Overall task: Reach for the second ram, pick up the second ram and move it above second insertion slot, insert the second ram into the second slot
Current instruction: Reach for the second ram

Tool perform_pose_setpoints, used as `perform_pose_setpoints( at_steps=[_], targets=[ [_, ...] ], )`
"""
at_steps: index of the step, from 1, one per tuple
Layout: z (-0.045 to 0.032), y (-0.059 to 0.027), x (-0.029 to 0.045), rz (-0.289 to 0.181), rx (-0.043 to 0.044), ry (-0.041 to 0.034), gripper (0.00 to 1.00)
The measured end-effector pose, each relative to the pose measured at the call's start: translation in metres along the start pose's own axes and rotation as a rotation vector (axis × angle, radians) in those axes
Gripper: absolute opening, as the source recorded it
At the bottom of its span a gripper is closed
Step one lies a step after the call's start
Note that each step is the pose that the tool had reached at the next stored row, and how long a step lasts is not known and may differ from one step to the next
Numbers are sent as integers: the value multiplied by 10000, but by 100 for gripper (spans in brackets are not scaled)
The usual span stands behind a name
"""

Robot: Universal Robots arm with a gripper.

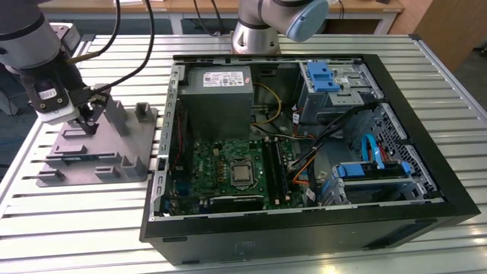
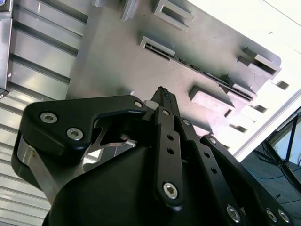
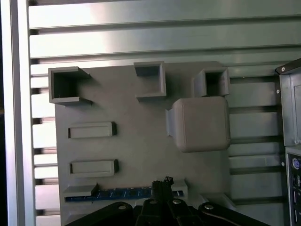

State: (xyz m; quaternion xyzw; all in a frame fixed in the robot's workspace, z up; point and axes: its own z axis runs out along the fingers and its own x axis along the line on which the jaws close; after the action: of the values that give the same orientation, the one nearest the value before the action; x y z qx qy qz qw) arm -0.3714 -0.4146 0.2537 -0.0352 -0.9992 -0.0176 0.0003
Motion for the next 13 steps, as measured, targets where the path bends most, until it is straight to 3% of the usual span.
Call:
perform_pose_setpoints(
  at_steps=[13],
  targets=[
    [168, -13, 23, 0, 0, 0, 10]
  ],
)
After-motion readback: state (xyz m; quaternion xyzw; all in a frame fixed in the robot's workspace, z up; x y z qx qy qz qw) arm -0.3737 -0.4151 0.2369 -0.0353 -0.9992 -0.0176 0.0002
